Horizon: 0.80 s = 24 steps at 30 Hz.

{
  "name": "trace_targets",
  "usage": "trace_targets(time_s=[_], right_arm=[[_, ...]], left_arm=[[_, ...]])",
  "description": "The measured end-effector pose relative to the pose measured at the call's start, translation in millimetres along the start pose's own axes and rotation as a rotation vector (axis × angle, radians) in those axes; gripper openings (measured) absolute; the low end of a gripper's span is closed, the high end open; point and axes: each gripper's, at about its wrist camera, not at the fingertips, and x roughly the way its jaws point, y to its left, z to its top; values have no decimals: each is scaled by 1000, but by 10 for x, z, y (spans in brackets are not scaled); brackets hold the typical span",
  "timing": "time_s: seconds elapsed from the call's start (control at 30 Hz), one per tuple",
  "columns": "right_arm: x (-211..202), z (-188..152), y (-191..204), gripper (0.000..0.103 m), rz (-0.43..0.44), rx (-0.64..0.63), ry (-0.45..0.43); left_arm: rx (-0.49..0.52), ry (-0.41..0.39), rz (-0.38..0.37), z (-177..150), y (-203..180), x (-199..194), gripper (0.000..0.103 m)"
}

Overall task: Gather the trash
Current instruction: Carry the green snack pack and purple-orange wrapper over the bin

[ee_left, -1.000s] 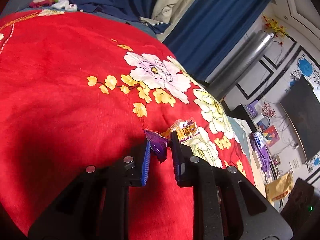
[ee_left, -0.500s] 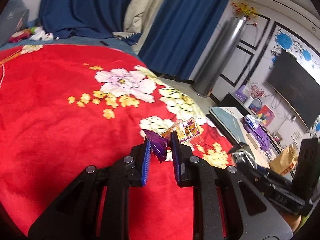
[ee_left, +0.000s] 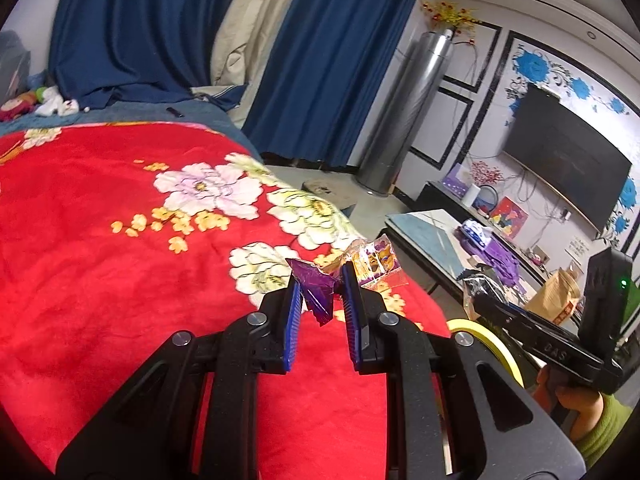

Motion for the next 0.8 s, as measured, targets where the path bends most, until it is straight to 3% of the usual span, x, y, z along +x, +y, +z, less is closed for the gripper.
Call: trace_targets(time_s=[0.8], right_arm=[[-718,-130,-631,44,-130,104,-102]], left_arm=[[170,-1,-121,-172,-738,-149,14]])
